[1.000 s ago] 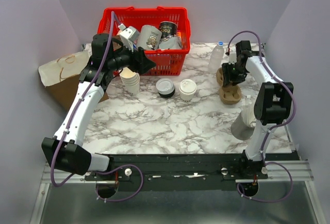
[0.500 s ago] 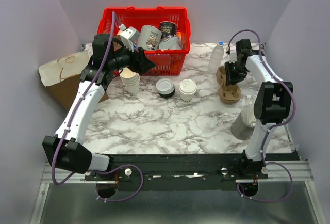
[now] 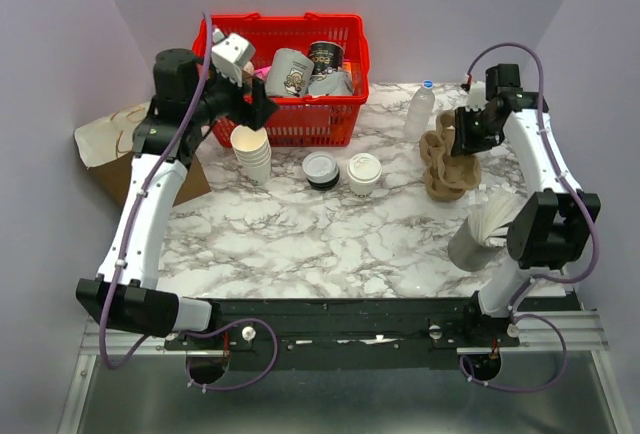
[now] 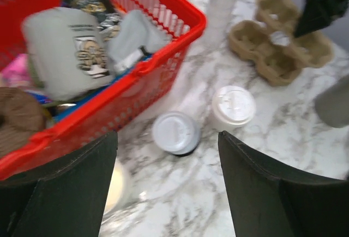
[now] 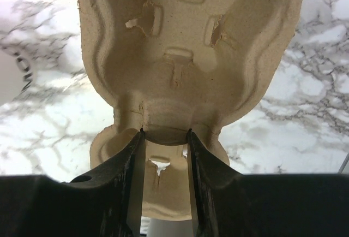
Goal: Pack the takeout coffee
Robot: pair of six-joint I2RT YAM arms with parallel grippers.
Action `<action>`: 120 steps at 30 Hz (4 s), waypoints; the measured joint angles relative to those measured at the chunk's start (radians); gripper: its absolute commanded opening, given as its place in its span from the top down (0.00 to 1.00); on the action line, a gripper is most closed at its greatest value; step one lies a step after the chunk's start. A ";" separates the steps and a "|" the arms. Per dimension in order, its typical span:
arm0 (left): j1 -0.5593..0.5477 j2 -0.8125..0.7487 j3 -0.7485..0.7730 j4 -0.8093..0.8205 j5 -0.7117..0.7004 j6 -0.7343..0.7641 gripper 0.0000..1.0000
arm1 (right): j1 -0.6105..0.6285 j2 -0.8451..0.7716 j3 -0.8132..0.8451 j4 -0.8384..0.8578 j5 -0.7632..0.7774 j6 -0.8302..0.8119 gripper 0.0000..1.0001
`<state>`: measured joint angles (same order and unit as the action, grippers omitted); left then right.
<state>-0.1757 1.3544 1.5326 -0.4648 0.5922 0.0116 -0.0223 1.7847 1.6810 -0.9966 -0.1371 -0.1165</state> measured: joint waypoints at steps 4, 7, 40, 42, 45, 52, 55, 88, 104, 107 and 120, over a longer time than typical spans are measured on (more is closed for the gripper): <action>0.086 -0.015 0.151 -0.131 -0.160 0.136 0.16 | -0.007 -0.110 -0.047 -0.014 -0.080 -0.010 0.99; 0.209 -0.012 0.308 -0.272 -0.288 0.240 0.15 | -0.006 -0.186 -0.071 -0.015 -0.177 -0.018 0.99; 0.620 0.538 0.804 -0.864 -0.533 0.945 0.28 | -0.005 -0.301 -0.232 0.031 -0.591 0.038 0.99; 0.620 0.556 0.808 -0.865 -0.540 0.956 0.31 | -0.005 -0.301 -0.232 0.034 -0.592 0.039 0.99; 0.619 0.594 0.813 -0.865 -0.551 0.971 0.35 | -0.005 -0.301 -0.232 0.035 -0.593 0.039 0.99; 0.614 0.648 0.813 -0.867 -0.560 0.984 0.55 | -0.005 -0.302 -0.232 0.038 -0.599 0.046 0.99; 0.610 0.649 0.813 -0.867 -0.563 0.988 0.72 | -0.005 -0.302 -0.233 0.039 -0.603 0.046 0.99; 0.373 -0.114 0.037 -0.882 -0.339 0.691 1.00 | 0.576 -0.364 0.137 0.137 -0.764 -0.410 0.99; 0.265 -0.225 0.024 -0.889 -0.258 0.534 1.00 | 0.870 -0.323 0.087 0.513 -0.743 -0.363 0.99; 0.265 -0.236 0.025 -0.890 -0.319 0.535 1.00 | 0.902 -0.318 0.087 0.531 -0.709 -0.357 0.99; 0.262 -0.370 0.042 -0.888 -0.440 0.630 1.00 | 0.935 -0.281 0.217 0.499 -0.670 -0.373 0.99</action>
<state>0.0868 0.9840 1.5742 -1.3529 0.1524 0.6418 0.9127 1.5040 1.8980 -0.4973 -0.8074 -0.4896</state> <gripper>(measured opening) 0.009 0.393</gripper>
